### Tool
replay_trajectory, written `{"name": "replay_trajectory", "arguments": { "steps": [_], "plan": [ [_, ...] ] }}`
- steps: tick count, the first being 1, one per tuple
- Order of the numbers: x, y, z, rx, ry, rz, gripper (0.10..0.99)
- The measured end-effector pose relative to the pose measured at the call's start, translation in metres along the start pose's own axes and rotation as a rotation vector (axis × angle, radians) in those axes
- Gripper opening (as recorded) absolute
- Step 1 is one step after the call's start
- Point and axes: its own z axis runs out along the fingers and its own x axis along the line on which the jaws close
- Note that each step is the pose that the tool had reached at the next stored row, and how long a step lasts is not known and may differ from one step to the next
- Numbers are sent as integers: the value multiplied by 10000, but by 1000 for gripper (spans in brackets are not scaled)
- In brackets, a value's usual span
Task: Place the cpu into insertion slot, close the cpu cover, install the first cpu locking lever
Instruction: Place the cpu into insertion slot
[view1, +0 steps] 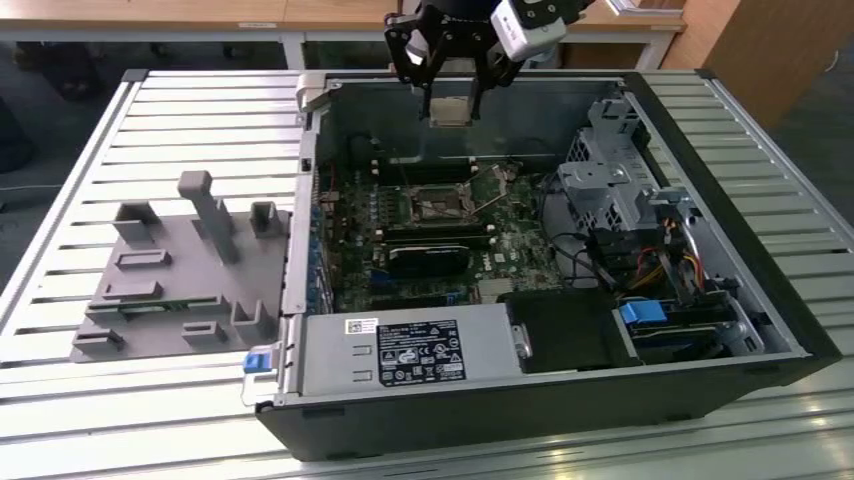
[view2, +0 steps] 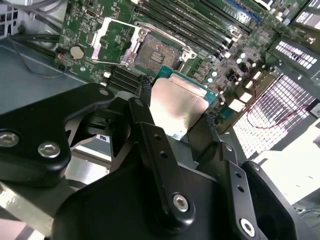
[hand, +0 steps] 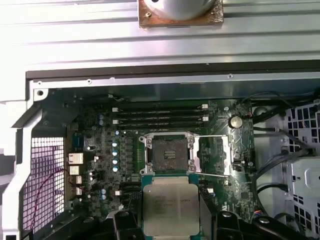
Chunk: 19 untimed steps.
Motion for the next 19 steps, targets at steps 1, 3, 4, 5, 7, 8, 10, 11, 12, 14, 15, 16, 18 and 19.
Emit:
{"name": "replay_trajectory", "arguments": {
  "steps": [1,3,4,5,7,8,10,11,12,14,15,16,18,19],
  "plan": [
    [0,0,0,-2,-13,151,541],
    [0,0,1,-9,-42,473,541],
    [0,0,2,-13,-58,649,541],
    [0,0,2,-16,-74,825,541],
    [0,0,4,-25,-108,1211,541],
    [0,0,5,-28,-124,1383,541],
    [0,-1,6,-34,-155,1729,541],
    [0,-1,6,-37,-171,1905,541],
    [0,-1,7,-41,-187,2080,541],
    [0,-1,8,-47,-219,2441,541],
    [0,-1,9,-50,-235,2621,541],
    [0,-1,10,-53,-251,2799,541],
    [0,-1,12,-61,-285,3180,541],
    [0,-1,13,-65,-301,3358,541]
  ]
}}
